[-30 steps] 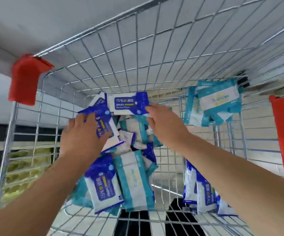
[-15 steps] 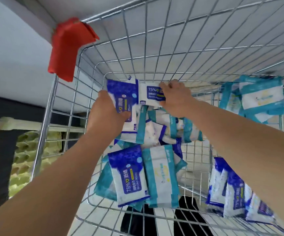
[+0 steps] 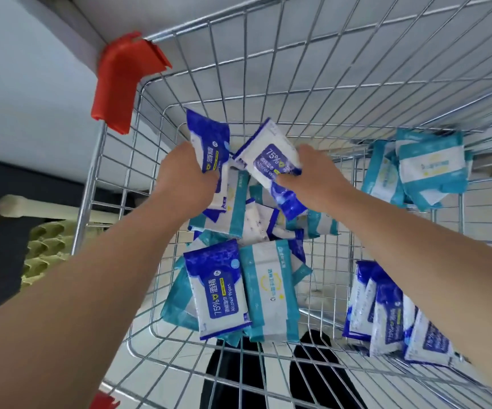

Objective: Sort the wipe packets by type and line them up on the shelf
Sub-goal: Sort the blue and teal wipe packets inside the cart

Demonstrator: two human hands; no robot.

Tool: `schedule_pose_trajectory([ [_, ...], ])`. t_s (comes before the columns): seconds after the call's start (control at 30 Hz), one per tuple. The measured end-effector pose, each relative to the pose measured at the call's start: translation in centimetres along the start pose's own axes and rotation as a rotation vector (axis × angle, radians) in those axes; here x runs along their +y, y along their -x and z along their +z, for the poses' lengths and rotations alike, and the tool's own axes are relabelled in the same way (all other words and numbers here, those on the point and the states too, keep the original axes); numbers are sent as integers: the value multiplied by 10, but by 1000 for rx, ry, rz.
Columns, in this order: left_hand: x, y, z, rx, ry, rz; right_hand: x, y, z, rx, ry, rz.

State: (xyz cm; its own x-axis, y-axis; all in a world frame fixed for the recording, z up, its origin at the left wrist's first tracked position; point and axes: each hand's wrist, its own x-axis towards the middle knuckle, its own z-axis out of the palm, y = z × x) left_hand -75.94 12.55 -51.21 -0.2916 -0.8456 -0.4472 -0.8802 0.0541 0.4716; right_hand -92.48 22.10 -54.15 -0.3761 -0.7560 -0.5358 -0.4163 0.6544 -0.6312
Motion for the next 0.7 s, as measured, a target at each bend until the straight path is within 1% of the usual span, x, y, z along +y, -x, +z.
schedule_pose_trajectory([
  [0.07, -4, 23, -11, 1, 45, -20, 0, 20, -1, -62, -72, 39],
  [0.13, -13, 52, -20, -10, 96, -86, 3, 41, 3, -109, -161, 121],
  [0.2, -25, 81, -19, -78, 142, -184, 9, 61, 13, -137, -262, 207],
  [0.27, -40, 104, -9, -180, 183, -286, 16, 79, 27, -176, -366, 293],
  [0.37, -60, 118, 7, -249, 248, -437, 21, 102, 50, -242, -438, 343],
  [0.43, -68, 118, 14, -250, 256, -459, 23, 110, 65, -262, -455, 359],
  [0.53, -72, 113, 18, -207, 247, -438, 24, 113, 83, -245, -476, 387],
  [0.6, -70, 112, 18, -180, 273, -425, 25, 113, 90, -242, -502, 373],
  [0.7, -68, 111, 16, -157, 310, -450, 23, 114, 95, -273, -543, 354],
])
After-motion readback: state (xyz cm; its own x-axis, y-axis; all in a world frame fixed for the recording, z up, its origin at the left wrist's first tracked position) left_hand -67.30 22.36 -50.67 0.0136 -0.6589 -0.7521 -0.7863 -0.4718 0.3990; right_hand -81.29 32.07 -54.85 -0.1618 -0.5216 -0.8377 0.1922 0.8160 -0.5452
